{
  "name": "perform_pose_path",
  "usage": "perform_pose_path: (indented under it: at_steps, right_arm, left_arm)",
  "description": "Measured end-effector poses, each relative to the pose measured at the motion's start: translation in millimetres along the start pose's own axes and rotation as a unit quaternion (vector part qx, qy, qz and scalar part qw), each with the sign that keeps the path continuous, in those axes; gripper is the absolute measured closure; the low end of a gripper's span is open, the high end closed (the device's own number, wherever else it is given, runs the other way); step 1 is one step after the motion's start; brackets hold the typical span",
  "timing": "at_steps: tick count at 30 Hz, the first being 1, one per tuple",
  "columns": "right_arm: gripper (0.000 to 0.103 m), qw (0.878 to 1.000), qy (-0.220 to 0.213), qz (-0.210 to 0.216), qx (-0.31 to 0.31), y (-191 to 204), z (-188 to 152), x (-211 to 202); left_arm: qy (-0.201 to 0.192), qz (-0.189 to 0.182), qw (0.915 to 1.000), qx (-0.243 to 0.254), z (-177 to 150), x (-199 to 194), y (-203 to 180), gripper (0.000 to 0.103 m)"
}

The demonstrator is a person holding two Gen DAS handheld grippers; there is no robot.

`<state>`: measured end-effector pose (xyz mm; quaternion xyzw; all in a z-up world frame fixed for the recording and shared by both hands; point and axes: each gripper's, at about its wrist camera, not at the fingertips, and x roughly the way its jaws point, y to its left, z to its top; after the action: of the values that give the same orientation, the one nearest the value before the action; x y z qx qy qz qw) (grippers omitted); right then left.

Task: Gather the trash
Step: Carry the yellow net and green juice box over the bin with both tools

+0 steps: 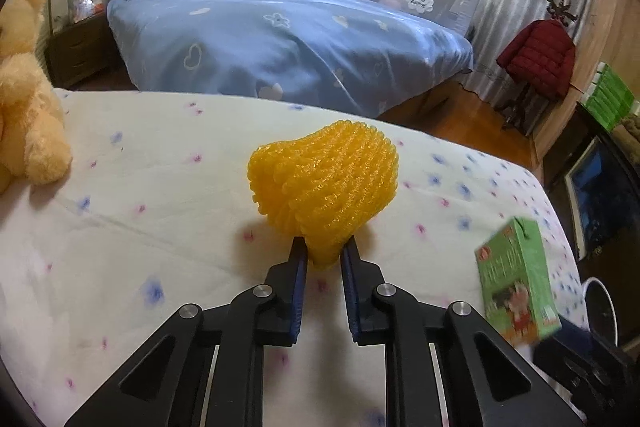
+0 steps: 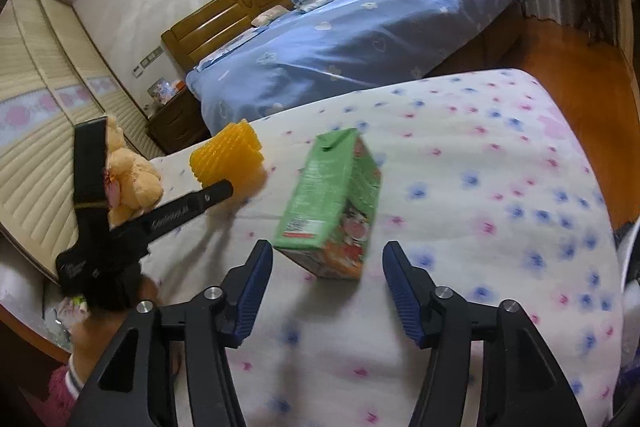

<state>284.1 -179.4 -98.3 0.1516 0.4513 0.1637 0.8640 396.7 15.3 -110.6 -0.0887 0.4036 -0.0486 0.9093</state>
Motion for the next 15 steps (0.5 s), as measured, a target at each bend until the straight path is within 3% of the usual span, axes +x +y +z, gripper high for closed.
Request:
perform_pose_path:
  at_steps: [9,10,12,15]
  right_arm:
    - [0.044,0.999,0.005,-0.05,-0.013,2.9,7.2,24.3]
    - [0.047,0.999,0.002,-0.051,-0.012,2.5,6.6,22.4]
    - [0.072,0.998,-0.007,-0.053,-0.018,3.2,5.0,16.9]
    - [0.072,0.998,-0.022,-0.053,-0.02,2.8,0.5,4.9]
  left_arm:
    - [0.003,-0.025,0.9997,-0.002,-35.7,-39.8,-2.1,0.088]
    - [0.004,-0.027,0.9996,-0.001,-39.9,-46.7,-3.8,0.088]
    - [0.005,-0.033,0.9995,0.001,-45.4,-53.6,-6.0,0.088]
    - [0.004,-0.037,0.9993,0.008,-54.8,-66.5,-11.1,0.089]
